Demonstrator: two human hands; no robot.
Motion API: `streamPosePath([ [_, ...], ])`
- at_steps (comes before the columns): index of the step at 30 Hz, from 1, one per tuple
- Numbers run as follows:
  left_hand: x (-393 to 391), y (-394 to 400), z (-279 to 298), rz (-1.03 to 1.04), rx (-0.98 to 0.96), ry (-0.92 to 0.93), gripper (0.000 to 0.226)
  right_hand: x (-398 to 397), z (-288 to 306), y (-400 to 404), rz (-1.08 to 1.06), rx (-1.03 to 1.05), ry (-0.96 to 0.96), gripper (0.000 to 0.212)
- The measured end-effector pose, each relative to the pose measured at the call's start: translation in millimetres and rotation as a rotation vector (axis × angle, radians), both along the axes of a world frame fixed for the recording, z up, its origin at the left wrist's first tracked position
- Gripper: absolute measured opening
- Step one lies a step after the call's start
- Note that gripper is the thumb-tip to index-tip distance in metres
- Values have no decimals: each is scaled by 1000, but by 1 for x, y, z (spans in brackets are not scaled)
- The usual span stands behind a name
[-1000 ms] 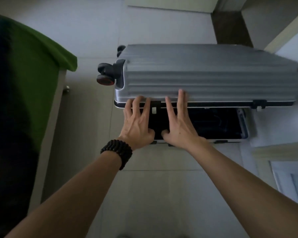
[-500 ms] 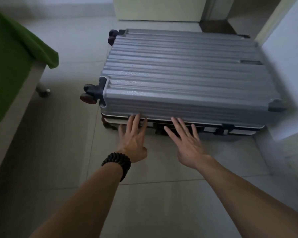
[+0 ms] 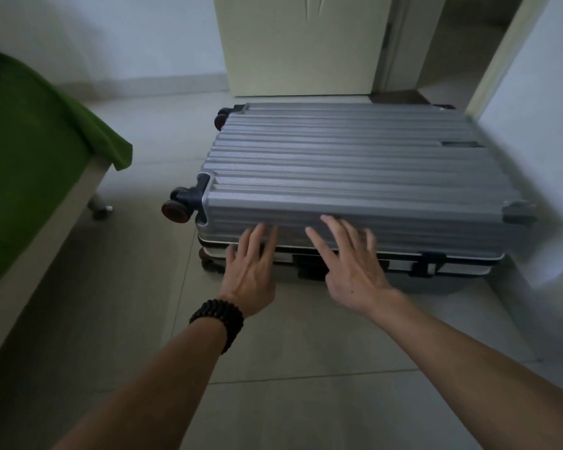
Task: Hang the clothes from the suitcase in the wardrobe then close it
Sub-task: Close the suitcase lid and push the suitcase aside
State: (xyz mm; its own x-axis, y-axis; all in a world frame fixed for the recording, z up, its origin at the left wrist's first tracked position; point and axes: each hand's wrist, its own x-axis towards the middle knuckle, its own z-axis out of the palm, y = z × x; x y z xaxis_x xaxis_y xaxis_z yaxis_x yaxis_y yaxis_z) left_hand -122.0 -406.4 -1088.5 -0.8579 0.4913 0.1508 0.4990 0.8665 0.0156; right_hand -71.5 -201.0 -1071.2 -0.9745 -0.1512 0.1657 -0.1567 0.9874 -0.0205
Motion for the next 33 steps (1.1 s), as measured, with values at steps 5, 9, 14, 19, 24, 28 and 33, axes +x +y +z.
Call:
streamPosePath([
  [5, -18, -3, 25, 21, 20, 171, 100, -23, 28, -23, -55, -29, 112, 97],
  [9, -22, -2, 31, 72, -7, 157, 104, -32, 21, -32, -181, -19, 102, 100],
  [14, -28, 3, 12, 123, 101, 114, 108, -35, 8, -44, -254, 1, 68, 107],
  [19, -20, 6, 30, 112, 91, -21, 114, -31, 23, -44, -250, -6, -1, 111],
  [24, -4, -27, 16, 106, -7, -62, 106, -17, 10, -56, -170, 82, -52, 110],
  [28, 18, -59, -14, 195, -185, -254, 106, 6, -21, -58, -16, 219, -228, 100],
  [33, 18, -49, -29, 215, -212, -354, 109, 12, -35, -63, 15, 181, -375, 100],
])
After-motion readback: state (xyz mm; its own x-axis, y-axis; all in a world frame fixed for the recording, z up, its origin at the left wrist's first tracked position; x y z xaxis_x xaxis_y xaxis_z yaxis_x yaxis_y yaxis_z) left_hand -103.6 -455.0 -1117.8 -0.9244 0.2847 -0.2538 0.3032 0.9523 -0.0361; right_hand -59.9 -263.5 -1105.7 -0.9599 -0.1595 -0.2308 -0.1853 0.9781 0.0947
